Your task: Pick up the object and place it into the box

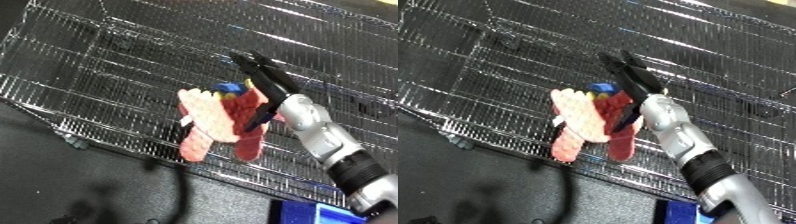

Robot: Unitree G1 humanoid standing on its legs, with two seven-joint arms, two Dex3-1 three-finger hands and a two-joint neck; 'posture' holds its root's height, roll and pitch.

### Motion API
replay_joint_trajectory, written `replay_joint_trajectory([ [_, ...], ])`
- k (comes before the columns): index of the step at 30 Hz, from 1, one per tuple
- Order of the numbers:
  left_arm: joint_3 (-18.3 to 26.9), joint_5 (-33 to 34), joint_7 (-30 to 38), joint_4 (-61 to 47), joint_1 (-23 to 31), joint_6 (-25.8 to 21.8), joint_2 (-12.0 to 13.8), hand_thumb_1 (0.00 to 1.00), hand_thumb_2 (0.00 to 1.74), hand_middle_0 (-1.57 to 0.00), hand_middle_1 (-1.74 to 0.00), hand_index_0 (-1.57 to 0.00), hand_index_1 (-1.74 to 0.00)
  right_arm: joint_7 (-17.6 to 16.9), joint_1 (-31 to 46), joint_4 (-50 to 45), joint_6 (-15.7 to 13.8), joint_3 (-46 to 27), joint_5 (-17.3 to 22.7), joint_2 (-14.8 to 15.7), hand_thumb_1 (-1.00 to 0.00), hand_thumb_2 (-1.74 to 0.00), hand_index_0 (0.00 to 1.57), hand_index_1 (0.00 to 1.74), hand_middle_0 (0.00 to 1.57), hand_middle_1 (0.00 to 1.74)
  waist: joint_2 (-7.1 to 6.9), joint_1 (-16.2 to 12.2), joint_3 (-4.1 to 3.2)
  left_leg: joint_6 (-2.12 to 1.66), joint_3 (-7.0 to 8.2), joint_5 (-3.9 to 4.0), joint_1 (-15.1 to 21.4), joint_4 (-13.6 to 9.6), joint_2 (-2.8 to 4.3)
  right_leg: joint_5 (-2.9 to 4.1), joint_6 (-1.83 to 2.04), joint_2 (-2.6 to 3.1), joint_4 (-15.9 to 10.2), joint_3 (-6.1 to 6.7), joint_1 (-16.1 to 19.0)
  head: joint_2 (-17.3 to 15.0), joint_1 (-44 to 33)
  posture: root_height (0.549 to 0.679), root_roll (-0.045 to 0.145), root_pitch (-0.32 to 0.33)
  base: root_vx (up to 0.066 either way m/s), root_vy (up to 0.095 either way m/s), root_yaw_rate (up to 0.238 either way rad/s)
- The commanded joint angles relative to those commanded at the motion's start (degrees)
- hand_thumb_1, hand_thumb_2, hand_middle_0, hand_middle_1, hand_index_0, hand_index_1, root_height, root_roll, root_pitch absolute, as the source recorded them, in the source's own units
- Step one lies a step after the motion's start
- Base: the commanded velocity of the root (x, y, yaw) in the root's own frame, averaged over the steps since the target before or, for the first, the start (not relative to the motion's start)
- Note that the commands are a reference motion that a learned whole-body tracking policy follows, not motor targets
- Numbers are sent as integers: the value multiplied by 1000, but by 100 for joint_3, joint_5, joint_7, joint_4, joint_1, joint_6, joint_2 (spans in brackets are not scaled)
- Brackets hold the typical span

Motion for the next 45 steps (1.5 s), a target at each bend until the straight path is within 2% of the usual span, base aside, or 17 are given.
replay_joint_trajectory([
  [10,101,-9,58,-89,-16,-50,-64,1000,1740,-1570,-1740,-1570,-1740,152,330,497,95,1,-283,642,0,0,0,0,0,0,46,-42,0,-11,50,16,79,-112,36,-30,4,12,-60,7,24,199,50,627,12,-74,15,6,-25],
  [14,125,-25,31,-169,21,-63,-56,1000,1740,-1570,-1740,-1570,-1740,196,400,842,159,-32,-426,795,0,0,0,0,0,0,74,-41,0,-14,45,32,64,-126,40,-40,3,17,-49,13,-5,211,96,627,13,-71,5,-3,-2],
  [19,130,-28,-3,-243,103,-47,-60,1000,1740,-1570,-1740,-1570,-1740,150,461,1139,212,-163,-471,826,0,0,0,0,0,0,95,-45,0,-10,34,36,0,-85,41,-33,1,12,-6,13,-71,222,245,626,13,-67,-3,-4,8],
  [27,185,10,-23,-330,242,-44,-97,1000,1740,-1570,-1740,-1570,-1740,149,592,1238,234,-182,-660,823,-400,-696,628,696,628,696,90,-94,0,-7,42,19,-23,-62,64,-40,-4,25,14,20,-95,188,258,626,12,-66,0,2,-24],
  [36,262,-48,-31,-303,355,-33,-137,1000,1740,-1570,-1740,-1570,-1740,36,654,1247,266,-353,-531,765,-850,-1479,1334,1479,1334,1479,75,-136,0,-1,47,26,11,-125,90,-66,-2,38,-36,10,-45,216,218,627,12,-66,-4,-1,-16],
  [42,290,-117,-50,-254,352,-20,-121,1000,1740,-1570,-1740,-1570,-1740,9,646,1242,304,-411,-447,753,-850,-1479,1334,1479,1334,1479,73,-142,0,-9,62,32,75,-175,94,-81,0,43,-71,12,8,257,232,627,13,-70,-5,-6,-12],
  [45,299,-192,-79,-226,338,-13,-84,1000,1740,-1570,-1740,-1570,-1740,-20,625,1156,301,-433,-371,654,-850,-1479,1334,1479,1334,1479,75,-140,0,-18,60,42,108,-191,92,-83,1,39,-66,18,28,308,324,627,13,-75,-12,-17,-5],
])
